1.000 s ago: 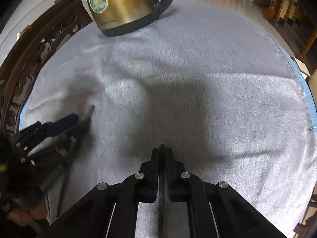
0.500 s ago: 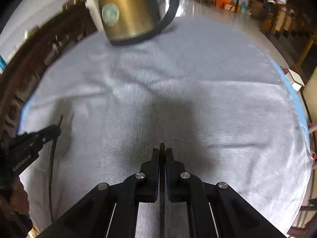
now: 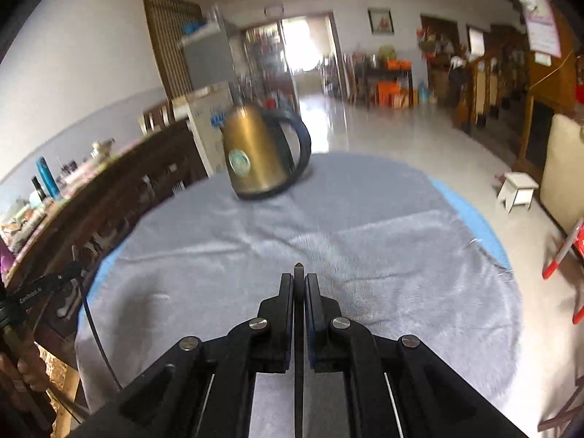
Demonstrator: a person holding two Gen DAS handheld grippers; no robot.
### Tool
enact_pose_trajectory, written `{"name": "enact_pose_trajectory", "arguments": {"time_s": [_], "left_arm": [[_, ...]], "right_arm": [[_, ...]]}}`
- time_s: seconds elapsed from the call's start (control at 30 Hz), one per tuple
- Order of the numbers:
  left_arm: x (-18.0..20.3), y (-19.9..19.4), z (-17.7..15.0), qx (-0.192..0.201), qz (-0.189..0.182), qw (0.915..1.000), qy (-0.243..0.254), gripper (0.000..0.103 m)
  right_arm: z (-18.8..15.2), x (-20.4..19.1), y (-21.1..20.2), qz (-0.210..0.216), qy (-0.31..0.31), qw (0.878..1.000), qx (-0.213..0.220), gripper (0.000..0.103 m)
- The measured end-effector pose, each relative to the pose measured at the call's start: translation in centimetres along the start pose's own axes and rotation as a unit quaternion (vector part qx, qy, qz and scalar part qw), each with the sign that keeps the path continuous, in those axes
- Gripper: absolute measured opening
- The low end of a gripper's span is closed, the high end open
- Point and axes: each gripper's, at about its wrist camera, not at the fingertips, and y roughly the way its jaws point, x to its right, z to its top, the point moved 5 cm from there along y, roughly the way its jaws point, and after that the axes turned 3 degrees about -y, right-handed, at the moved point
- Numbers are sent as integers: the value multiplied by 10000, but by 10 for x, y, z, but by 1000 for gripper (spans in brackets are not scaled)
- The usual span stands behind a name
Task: Organize utensils
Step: 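Lift the chopstick upright with both tools and carry it over the cup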
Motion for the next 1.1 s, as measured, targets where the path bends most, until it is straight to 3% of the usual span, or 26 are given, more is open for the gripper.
{"name": "enact_pose_trajectory", "arguments": {"time_s": [0.2, 0.43, 0.83, 1.1], "left_arm": [[4, -55, -13, 523, -69, 9986, 12, 5], [2, -105, -24, 760, -257, 9966, -205, 5], [32, -169, -19, 1049, -588, 9927, -76, 5], [58, -200, -6, 1295, -897, 9874, 152, 5]], "right_arm": [[-16, -7, -49, -24, 221, 9977, 633, 7], [-27, -7, -81, 127, 494, 9942, 950, 7], [-13, -23, -154, 506, 488, 9828, 1709, 7], [8, -41, -181, 693, 331, 9753, 2071, 7]]}}
